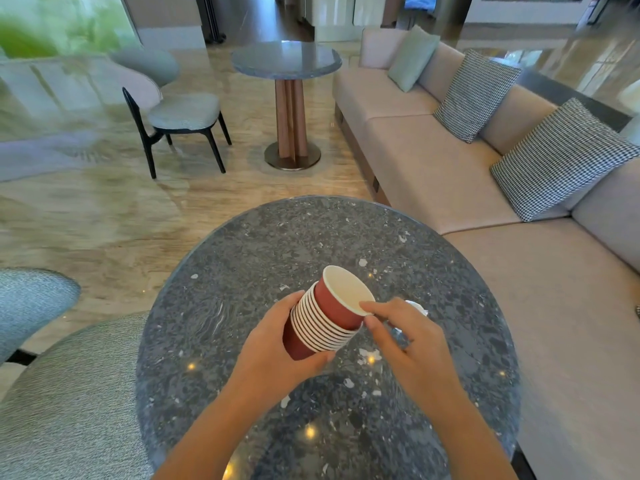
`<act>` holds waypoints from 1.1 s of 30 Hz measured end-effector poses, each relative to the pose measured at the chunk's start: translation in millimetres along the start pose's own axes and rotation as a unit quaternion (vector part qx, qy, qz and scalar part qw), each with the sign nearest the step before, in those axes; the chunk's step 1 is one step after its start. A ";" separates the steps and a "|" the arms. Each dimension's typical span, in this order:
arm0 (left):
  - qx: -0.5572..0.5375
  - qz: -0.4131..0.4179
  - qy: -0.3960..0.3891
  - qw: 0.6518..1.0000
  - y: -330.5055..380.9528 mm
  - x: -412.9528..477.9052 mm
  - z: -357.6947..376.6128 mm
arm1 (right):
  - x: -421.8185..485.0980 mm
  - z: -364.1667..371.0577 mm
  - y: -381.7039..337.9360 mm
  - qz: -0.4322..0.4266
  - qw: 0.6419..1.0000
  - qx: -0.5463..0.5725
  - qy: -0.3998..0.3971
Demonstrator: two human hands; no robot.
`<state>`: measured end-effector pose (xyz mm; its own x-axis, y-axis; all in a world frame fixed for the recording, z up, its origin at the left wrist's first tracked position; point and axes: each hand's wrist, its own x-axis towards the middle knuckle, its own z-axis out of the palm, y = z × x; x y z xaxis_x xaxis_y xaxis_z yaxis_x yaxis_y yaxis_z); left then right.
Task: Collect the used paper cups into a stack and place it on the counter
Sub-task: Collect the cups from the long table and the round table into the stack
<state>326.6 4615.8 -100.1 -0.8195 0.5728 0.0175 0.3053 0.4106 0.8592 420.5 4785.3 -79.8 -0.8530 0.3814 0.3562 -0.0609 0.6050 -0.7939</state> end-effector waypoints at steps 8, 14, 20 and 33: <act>-0.005 0.004 0.009 1.000 8.3 -0.5 -2.4 | -1.3 0.0 0.3 -0.001 0.999 0.018 -0.033; 0.010 0.006 0.003 1.000 9.2 -1.9 -1.4 | -0.8 -7.0 3.6 0.037 0.995 0.074 -0.050; 0.017 0.013 -0.014 1.000 8.4 -2.7 2.7 | 2.9 -8.1 6.8 0.095 0.989 0.077 -0.078; 0.064 0.042 -0.022 0.997 6.6 -6.7 10.0 | -0.7 -1.8 13.9 0.127 0.980 0.106 -0.106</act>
<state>339.0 4621.8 -99.6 -0.7672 0.6385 0.0612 0.4334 0.4458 0.7832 421.2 4794.7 -90.1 -0.9420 0.3331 0.0407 0.0804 0.3418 -0.9363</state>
